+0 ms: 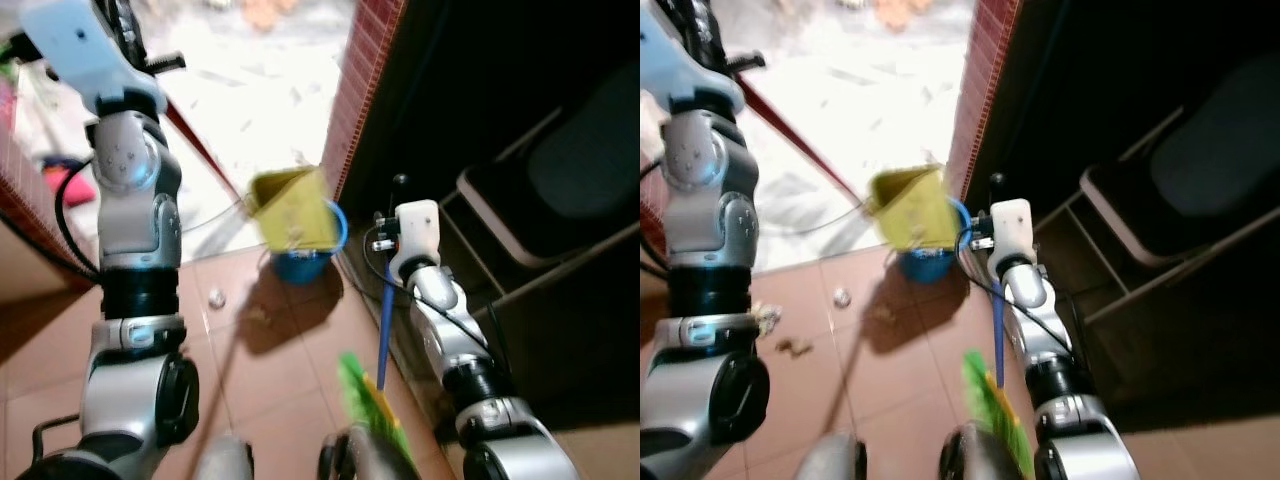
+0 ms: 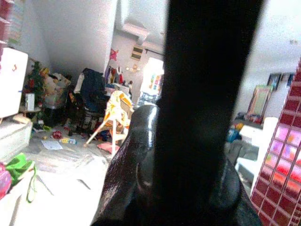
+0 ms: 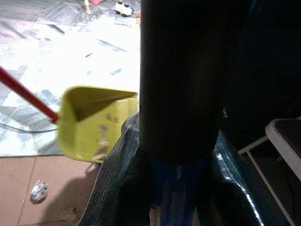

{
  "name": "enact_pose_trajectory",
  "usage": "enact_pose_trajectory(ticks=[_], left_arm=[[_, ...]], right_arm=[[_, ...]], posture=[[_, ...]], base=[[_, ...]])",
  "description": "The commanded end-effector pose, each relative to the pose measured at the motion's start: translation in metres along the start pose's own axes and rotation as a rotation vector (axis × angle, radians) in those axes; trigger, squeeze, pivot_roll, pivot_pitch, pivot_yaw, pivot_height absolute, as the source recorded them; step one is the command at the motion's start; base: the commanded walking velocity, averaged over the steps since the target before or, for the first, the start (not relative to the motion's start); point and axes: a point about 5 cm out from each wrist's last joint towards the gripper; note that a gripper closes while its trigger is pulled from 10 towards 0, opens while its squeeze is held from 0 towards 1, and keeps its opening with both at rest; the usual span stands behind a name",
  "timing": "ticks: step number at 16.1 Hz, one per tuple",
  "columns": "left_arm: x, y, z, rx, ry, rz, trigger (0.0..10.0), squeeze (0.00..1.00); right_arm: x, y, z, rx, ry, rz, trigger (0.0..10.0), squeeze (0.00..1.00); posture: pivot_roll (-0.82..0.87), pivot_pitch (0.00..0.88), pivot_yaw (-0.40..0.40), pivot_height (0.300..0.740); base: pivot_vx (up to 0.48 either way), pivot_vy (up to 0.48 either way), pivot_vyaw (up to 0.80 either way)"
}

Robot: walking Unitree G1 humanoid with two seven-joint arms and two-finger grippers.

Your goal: Sweep floor

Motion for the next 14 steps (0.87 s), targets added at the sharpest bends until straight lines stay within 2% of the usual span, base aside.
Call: enact_pose_trajectory(ticks=[1,3,5,8,14], left_arm=[[0.010,0.025,-0.004,0.121,-0.020,0.053,10.0,0.00],[0.011,0.024,-0.004,0.119,-0.021,0.053,10.0,0.00],[0.013,0.024,-0.004,0.131,-0.036,0.020,10.0,0.00],[0.024,0.021,0.002,0.154,-0.087,-0.023,10.0,0.00],[0.043,0.009,0.017,0.141,-0.173,-0.028,10.0,0.00]], right_arm=[[0.012,0.003,0.002,0.013,-0.027,0.004,10.0,0.00],[0.012,0.004,0.002,0.015,-0.019,0.001,10.0,0.00],[0.010,0.004,0.002,0.021,-0.005,0.001,10.0,0.00],[0.009,0.004,0.003,0.023,0.004,-0.006,10.0,0.00],[0.009,0.004,0.003,0.025,0.003,-0.011,10.0,0.00]], posture=[[-0.01,0.105,-0.088,0.740],[-0.01,0.102,-0.089,0.740],[-0.01,0.104,-0.089,0.740],[-0.01,0.107,-0.086,0.740],[-0.01,0.108,-0.084,0.740]], base=[[0.469,0.000,0.00],[0.459,0.000,0.00],[0.401,0.000,0.00],[0.000,0.000,0.00],[0.000,0.000,0.00]])
Point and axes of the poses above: a point about 5 cm out from each wrist's last joint towards the gripper, its own z axis pointing back from the gripper into the wrist, its own y axis along the axis of the wrist's last joint, x = y × z, and after that the axes turned 12 degrees about -z, right-handed
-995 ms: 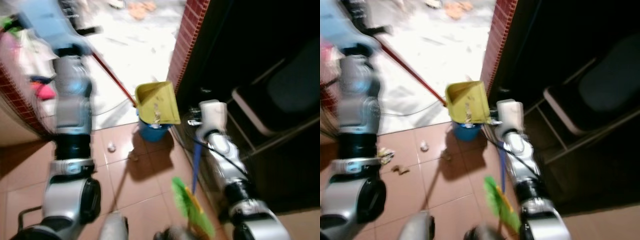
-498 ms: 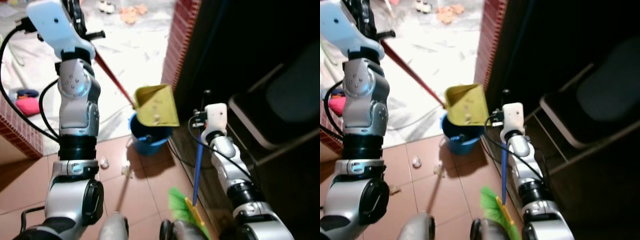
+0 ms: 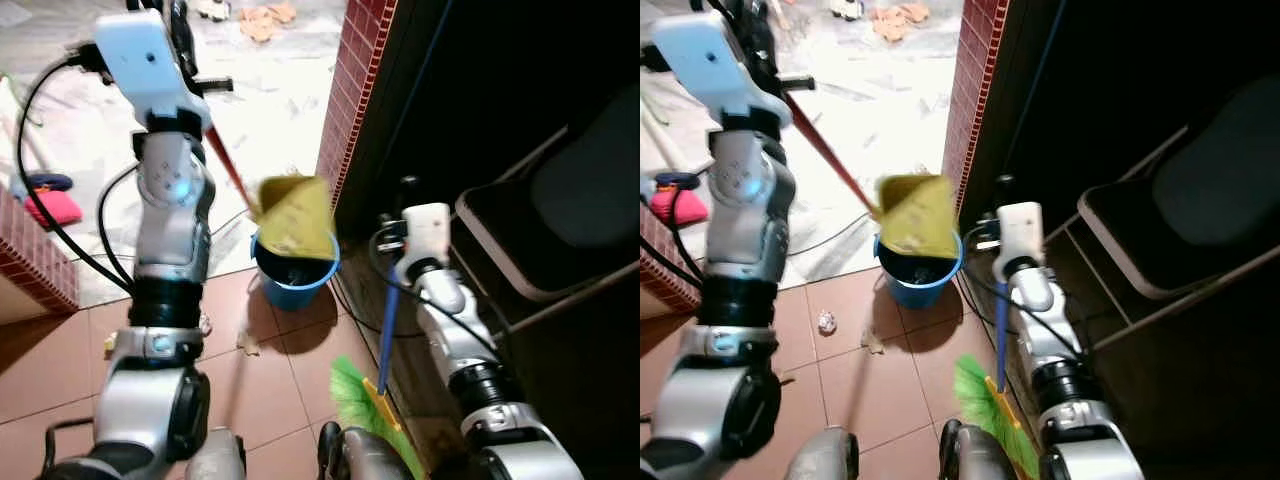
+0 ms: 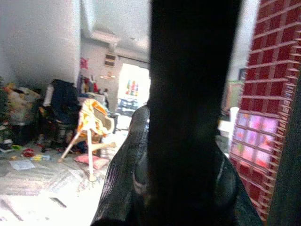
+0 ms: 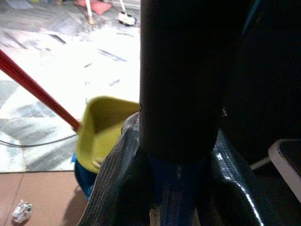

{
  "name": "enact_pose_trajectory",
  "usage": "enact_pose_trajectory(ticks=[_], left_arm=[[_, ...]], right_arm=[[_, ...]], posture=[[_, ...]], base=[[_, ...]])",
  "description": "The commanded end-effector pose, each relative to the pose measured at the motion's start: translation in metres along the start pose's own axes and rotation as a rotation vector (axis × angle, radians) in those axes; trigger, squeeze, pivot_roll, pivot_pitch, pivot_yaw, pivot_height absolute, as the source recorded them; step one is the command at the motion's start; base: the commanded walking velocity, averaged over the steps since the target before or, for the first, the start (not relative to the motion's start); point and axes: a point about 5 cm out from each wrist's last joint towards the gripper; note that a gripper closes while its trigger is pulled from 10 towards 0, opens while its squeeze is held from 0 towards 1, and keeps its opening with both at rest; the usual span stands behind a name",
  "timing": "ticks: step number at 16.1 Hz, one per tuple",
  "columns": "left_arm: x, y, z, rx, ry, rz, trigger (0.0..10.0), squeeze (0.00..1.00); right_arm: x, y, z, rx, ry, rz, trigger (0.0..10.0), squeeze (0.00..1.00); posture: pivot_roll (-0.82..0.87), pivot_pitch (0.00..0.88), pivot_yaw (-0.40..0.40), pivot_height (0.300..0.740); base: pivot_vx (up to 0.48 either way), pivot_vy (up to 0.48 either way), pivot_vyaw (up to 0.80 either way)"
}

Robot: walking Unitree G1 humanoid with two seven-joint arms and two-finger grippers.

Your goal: Sweep floor

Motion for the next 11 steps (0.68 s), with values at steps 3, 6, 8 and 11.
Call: enact_pose_trajectory(ticks=[3,6,8,11], left_arm=[[0.021,0.020,0.002,0.146,-0.122,-0.028,10.0,0.00],[0.038,0.021,0.010,0.202,-0.230,-0.108,10.0,0.00],[0.034,0.024,0.007,0.227,-0.208,-0.135,10.0,0.00],[0.019,0.031,-0.004,0.243,-0.108,-0.152,10.0,0.00]], right_arm=[[0.006,0.005,0.000,0.020,-0.010,0.006,10.0,0.00],[0.006,0.005,0.001,0.021,-0.009,0.004,10.0,0.00],[0.006,0.005,0.001,0.021,-0.011,0.004,10.0,0.00],[0.006,0.004,0.002,0.018,-0.009,0.004,10.0,0.00]], posture=[[-0.01,0.109,-0.084,0.740],[-0.01,0.109,-0.084,0.740],[-0.01,0.112,-0.078,0.740],[-0.01,0.111,-0.083,0.740]], base=[[0.000,0.000,0.00],[0.000,0.000,0.00],[0.000,0.000,0.00],[0.000,0.000,0.00]])
Point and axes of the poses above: a point about 5 cm out from each wrist's last joint towards the gripper, its own z axis pointing back from the gripper into the wrist, its own y axis along the axis of the wrist's last joint, x = y × z, and after that the axes turned 12 degrees about -z, right-handed
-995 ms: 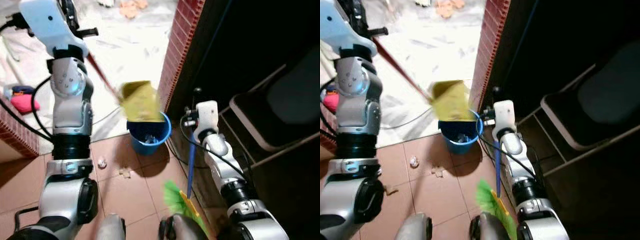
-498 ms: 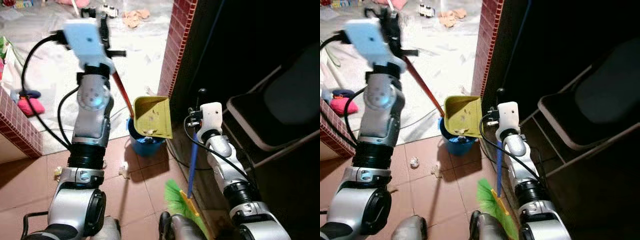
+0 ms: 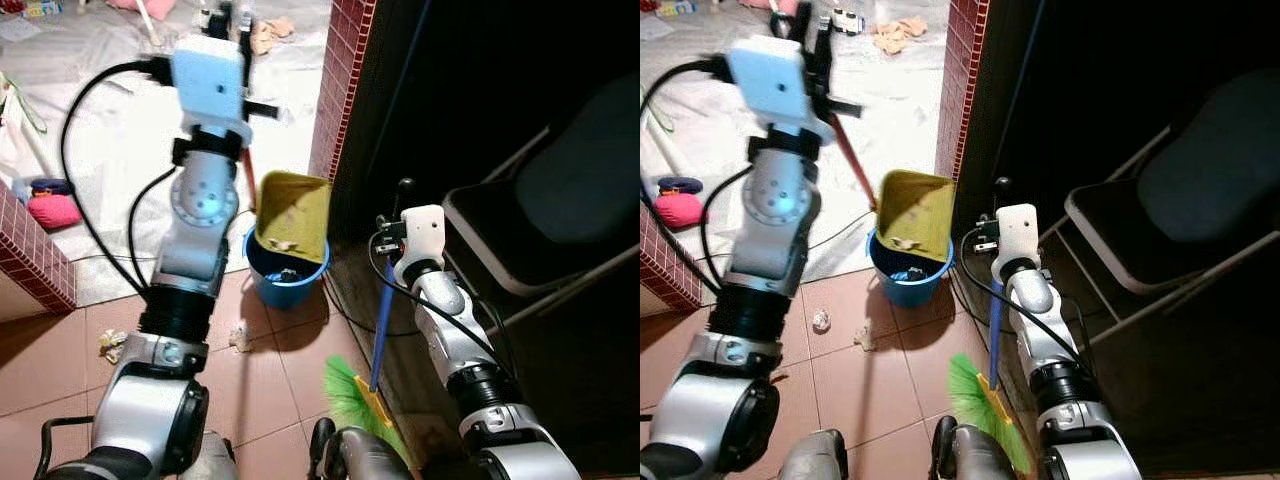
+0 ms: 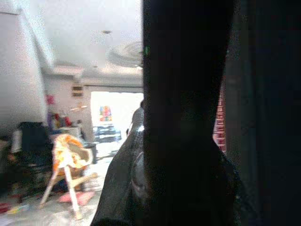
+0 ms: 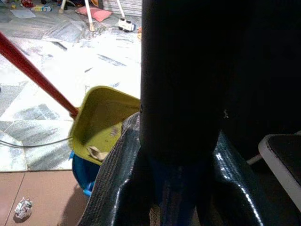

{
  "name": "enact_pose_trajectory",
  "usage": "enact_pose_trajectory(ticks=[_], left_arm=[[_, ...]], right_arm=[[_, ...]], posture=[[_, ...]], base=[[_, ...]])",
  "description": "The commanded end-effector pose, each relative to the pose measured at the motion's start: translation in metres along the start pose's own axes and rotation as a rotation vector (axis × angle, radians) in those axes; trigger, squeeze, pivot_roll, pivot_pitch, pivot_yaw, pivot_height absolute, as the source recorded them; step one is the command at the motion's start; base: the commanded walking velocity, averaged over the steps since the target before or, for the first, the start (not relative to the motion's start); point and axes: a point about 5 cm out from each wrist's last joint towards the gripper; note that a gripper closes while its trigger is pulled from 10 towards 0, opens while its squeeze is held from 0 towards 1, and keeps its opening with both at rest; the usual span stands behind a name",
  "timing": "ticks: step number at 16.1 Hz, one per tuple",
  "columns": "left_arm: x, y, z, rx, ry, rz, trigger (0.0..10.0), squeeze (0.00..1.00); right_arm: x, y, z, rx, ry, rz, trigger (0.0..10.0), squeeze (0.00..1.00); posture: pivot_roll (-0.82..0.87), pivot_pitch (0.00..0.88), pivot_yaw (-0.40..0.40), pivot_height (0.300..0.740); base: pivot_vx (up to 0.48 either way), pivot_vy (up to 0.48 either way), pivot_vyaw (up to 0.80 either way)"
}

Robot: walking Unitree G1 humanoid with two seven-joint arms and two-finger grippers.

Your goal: Sweep floor

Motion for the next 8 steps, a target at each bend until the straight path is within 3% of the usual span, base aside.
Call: enact_pose_trajectory(ticks=[1,3,5,8], left_arm=[[-0.014,0.025,-0.014,0.129,0.066,-0.032,10.0,0.00],[-0.021,0.033,-0.022,0.148,0.090,-0.020,10.0,0.00],[-0.016,0.031,-0.022,0.155,0.048,-0.025,10.0,0.00],[0.019,0.023,-0.004,0.158,-0.153,-0.019,10.0,0.00]], right_arm=[[0.004,0.004,0.002,0.018,-0.010,0.013,10.0,0.00],[0.005,0.003,0.001,0.014,-0.009,0.014,10.0,0.00],[0.004,0.003,0.001,0.012,-0.004,0.018,10.0,0.00],[0.005,0.004,0.001,0.015,-0.006,0.017,10.0,0.00]], posture=[[-0.01,0.111,-0.083,0.740],[0.00,0.109,-0.085,0.740],[0.00,0.110,-0.085,0.740],[-0.01,0.114,-0.085,0.740]], base=[[0.000,0.000,0.00],[0.000,0.000,0.00],[0.000,0.000,0.00],[0.000,0.000,0.00]])
Point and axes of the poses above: a point about 5 cm out from each wrist's last joint towards the gripper, its own z axis pointing back from the gripper into the wrist, its own y axis along the axis of the wrist's last joint, x = y × z, and after that the axes turned 12 degrees about -z, right-handed
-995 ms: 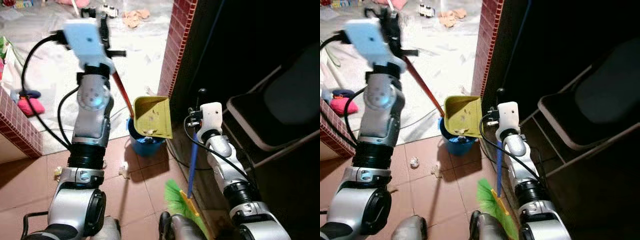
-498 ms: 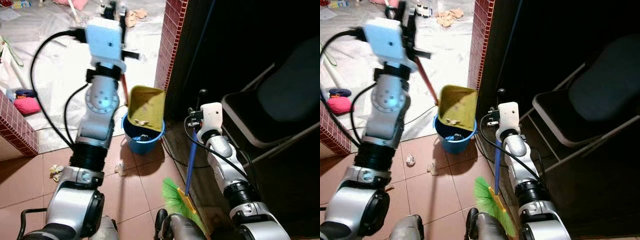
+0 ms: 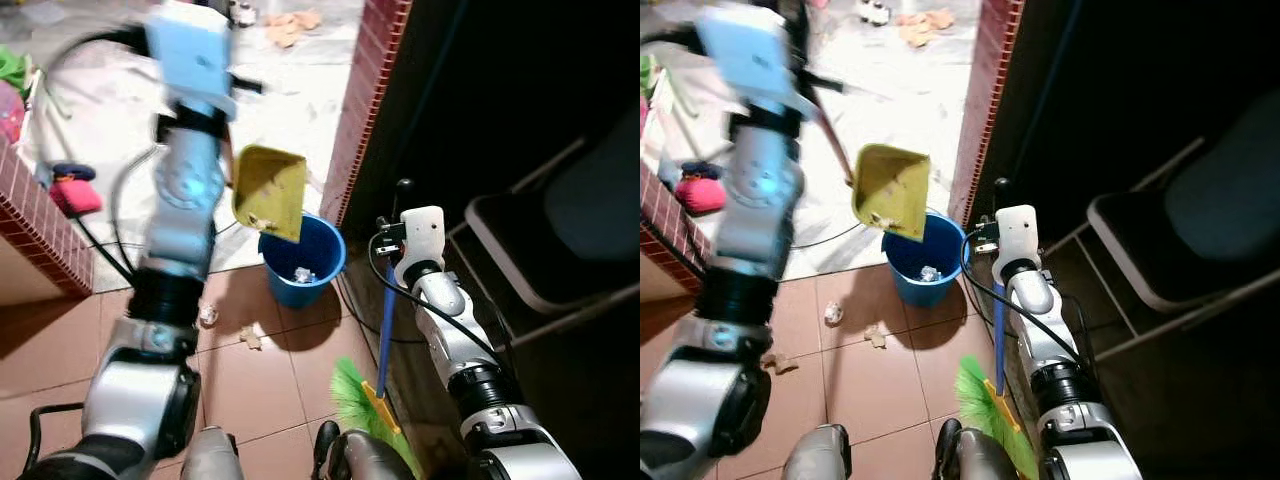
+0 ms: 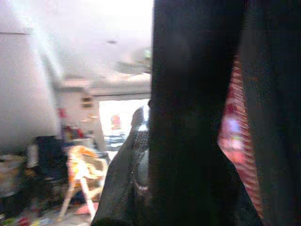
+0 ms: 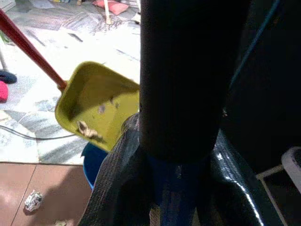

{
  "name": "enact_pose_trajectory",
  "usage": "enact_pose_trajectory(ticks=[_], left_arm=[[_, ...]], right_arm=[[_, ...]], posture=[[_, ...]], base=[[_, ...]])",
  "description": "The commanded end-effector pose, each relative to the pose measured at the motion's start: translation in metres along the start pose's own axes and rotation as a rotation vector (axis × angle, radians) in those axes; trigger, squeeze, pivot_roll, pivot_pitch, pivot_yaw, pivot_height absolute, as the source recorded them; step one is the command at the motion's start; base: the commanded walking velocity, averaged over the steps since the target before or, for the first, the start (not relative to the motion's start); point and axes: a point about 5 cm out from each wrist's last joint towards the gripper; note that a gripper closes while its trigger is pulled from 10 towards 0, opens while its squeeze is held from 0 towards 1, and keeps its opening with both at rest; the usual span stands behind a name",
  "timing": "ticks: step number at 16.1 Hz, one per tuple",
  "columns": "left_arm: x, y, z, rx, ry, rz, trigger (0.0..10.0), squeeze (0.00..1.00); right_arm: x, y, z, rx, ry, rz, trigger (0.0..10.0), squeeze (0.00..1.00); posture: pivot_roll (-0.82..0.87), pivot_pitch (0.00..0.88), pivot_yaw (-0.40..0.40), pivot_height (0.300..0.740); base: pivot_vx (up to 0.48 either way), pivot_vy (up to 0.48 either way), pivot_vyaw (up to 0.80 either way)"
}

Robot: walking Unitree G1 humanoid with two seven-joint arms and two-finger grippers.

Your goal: Sweep floor

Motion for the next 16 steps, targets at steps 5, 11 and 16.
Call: enact_pose_trajectory(ticks=[5,11,16], left_arm=[[0.061,0.016,0.027,0.191,-0.407,-0.050,10.0,0.00],[0.091,0.026,0.055,0.372,-0.753,-0.138,10.0,0.00],[0.086,0.030,0.055,0.408,-0.762,-0.138,10.0,0.00]], right_arm=[[0.006,0.006,0.001,0.026,-0.013,0.011,10.0,0.00],[0.006,0.008,0.000,0.037,-0.006,0.015,10.0,0.00],[0.005,0.010,-0.002,0.044,-0.003,0.021,10.0,0.00]], posture=[[-0.01,0.117,-0.083,0.740],[-0.01,0.118,-0.089,0.740],[0.00,0.113,-0.092,0.740]], base=[[0.000,0.000,0.00],[0.000,0.000,0.00],[0.000,0.000,0.00]])
Point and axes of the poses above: a point about 5 cm out from each wrist's last joint towards the gripper, its own z axis pointing back from the gripper into the wrist, its own y axis along the axis of the wrist's last joint, x = y × z, and after that the axes turned 12 degrees about -z, right-handed
